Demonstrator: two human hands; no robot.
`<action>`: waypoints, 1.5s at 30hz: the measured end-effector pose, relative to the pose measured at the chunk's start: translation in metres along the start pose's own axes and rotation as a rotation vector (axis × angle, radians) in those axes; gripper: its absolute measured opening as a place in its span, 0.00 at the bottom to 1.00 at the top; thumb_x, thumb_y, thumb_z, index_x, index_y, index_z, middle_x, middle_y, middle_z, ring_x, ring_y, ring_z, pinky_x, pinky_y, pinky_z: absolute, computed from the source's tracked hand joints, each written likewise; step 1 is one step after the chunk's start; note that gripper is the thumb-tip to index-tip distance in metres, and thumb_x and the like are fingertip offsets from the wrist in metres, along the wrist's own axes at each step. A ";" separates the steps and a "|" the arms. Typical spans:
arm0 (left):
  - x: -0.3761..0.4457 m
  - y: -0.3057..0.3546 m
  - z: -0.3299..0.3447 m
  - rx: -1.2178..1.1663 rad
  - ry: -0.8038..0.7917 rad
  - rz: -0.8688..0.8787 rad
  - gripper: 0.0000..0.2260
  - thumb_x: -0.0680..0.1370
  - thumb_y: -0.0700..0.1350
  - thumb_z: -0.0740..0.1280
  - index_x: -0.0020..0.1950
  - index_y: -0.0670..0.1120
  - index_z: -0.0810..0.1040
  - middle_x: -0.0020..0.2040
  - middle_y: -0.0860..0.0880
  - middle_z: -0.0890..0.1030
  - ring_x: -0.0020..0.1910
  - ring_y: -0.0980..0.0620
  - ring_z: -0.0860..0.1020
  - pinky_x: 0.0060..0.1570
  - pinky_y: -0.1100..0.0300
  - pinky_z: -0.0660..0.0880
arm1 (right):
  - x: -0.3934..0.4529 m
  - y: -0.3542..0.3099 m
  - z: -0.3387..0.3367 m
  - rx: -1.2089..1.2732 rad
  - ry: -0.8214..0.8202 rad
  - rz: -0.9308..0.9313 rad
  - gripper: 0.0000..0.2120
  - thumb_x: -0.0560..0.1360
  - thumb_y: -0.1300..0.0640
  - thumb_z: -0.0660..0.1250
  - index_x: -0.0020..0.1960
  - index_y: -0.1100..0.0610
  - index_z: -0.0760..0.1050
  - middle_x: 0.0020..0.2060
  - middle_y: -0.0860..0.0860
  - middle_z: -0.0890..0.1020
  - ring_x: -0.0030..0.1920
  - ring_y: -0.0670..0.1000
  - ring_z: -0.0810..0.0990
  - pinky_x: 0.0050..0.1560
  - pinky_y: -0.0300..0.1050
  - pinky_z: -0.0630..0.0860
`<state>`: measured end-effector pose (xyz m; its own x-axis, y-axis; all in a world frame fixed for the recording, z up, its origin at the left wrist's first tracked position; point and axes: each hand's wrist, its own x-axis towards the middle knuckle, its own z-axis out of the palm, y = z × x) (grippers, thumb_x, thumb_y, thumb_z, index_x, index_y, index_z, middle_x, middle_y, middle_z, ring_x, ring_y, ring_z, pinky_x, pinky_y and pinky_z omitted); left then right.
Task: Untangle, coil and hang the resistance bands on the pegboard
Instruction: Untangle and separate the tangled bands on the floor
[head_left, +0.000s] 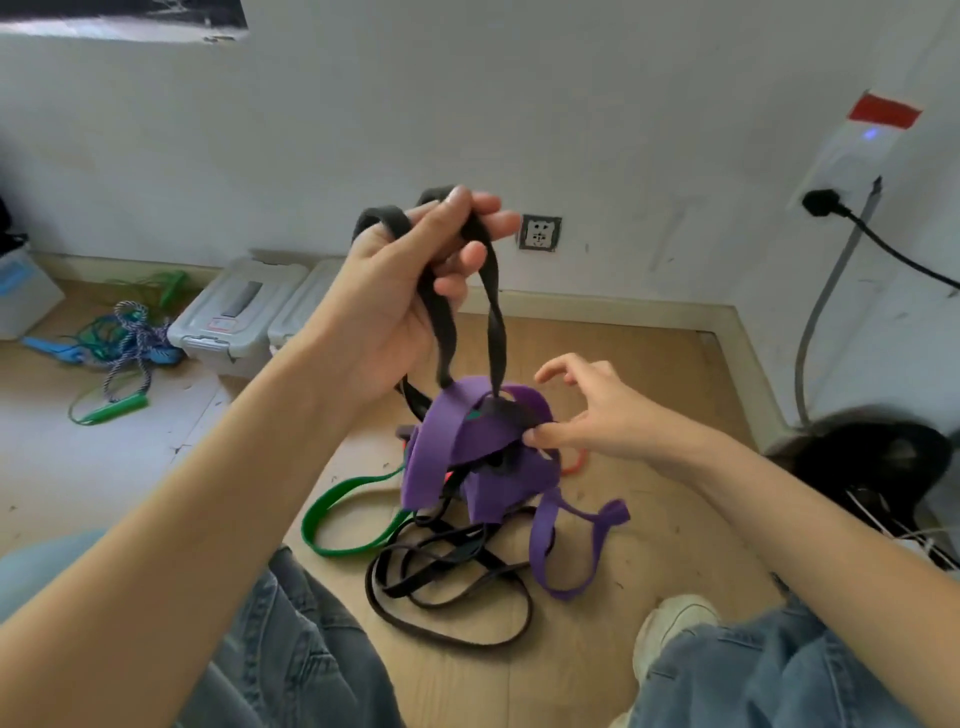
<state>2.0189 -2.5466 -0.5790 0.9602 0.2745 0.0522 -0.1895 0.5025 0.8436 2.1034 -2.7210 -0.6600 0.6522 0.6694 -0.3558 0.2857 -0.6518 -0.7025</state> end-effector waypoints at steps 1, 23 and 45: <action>-0.001 -0.001 0.004 -0.035 -0.019 -0.026 0.08 0.78 0.43 0.60 0.45 0.41 0.76 0.38 0.48 0.83 0.25 0.61 0.74 0.22 0.74 0.67 | 0.000 0.000 0.004 0.083 -0.002 0.068 0.31 0.65 0.42 0.74 0.63 0.43 0.64 0.60 0.47 0.63 0.59 0.51 0.71 0.61 0.53 0.73; 0.005 -0.038 -0.035 0.675 0.190 -0.389 0.09 0.71 0.39 0.71 0.48 0.40 0.76 0.39 0.40 0.84 0.38 0.47 0.83 0.39 0.56 0.79 | -0.019 -0.026 -0.069 0.548 0.564 -0.231 0.15 0.70 0.72 0.63 0.38 0.52 0.74 0.33 0.50 0.77 0.32 0.47 0.76 0.32 0.39 0.75; 0.002 -0.016 -0.015 0.374 -0.037 -0.494 0.07 0.61 0.47 0.63 0.29 0.45 0.77 0.24 0.50 0.73 0.22 0.54 0.69 0.25 0.68 0.69 | -0.015 -0.035 -0.014 0.204 0.148 -0.389 0.14 0.67 0.61 0.75 0.50 0.54 0.78 0.43 0.49 0.83 0.46 0.49 0.80 0.53 0.51 0.77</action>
<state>2.0211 -2.5421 -0.6002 0.9239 0.0509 -0.3791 0.3572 0.2399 0.9027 2.0934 -2.7133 -0.6219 0.6212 0.7826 0.0400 0.3952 -0.2688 -0.8784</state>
